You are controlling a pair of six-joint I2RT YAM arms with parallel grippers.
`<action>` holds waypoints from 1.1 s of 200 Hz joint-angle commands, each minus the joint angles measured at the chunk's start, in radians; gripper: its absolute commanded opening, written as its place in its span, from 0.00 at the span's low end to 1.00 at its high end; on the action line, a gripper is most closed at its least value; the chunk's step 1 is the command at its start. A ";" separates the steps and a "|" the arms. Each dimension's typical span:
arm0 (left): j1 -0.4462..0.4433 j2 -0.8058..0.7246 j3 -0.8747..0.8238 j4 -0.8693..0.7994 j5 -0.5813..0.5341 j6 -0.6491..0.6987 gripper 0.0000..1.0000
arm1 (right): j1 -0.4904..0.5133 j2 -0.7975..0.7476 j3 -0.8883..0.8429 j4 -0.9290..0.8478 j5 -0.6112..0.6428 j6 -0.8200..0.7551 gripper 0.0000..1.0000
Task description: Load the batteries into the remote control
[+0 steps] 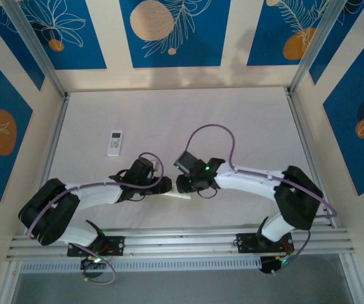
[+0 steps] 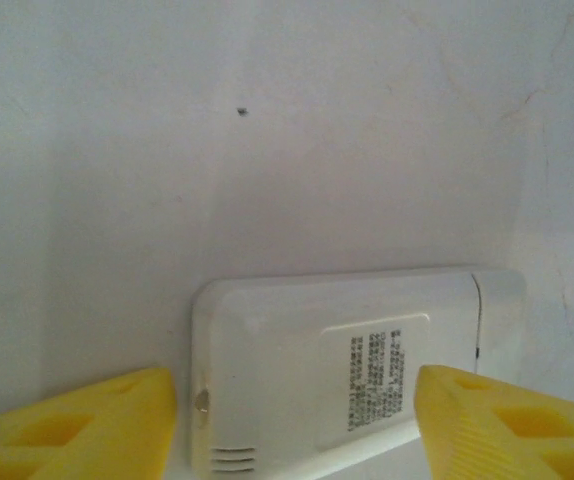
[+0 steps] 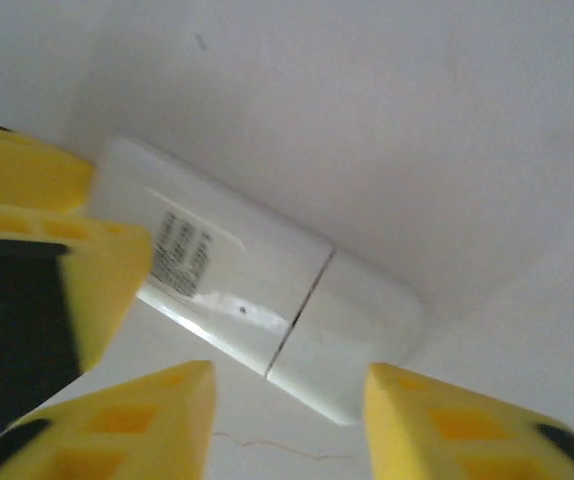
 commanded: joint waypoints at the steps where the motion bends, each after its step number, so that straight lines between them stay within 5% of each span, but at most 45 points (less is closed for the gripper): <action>1: 0.057 -0.067 -0.011 -0.061 -0.035 0.043 0.71 | -0.064 -0.075 -0.038 0.049 -0.064 -0.223 0.58; 15: 0.078 -0.113 -0.015 -0.084 -0.029 0.046 0.73 | -0.074 -0.087 -0.050 0.067 -0.041 -0.354 0.69; 34: 0.092 -0.163 -0.027 -0.093 -0.020 0.051 0.74 | -0.101 -0.052 -0.022 0.017 -0.091 -0.462 0.68; 57: 0.094 -0.144 -0.022 -0.071 0.043 0.059 0.72 | -0.164 0.042 0.055 -0.110 -0.184 -0.262 0.57; 91: 0.092 -0.011 0.013 -0.011 0.176 0.079 0.63 | -0.123 0.035 -0.038 0.000 -0.246 -0.064 0.46; 119: 0.087 0.065 0.030 0.015 0.227 0.100 0.55 | -0.103 0.052 -0.076 0.036 -0.265 -0.015 0.35; 220: 0.058 0.172 0.052 0.013 0.254 0.134 0.39 | -0.027 0.200 -0.023 -0.027 -0.129 0.029 0.26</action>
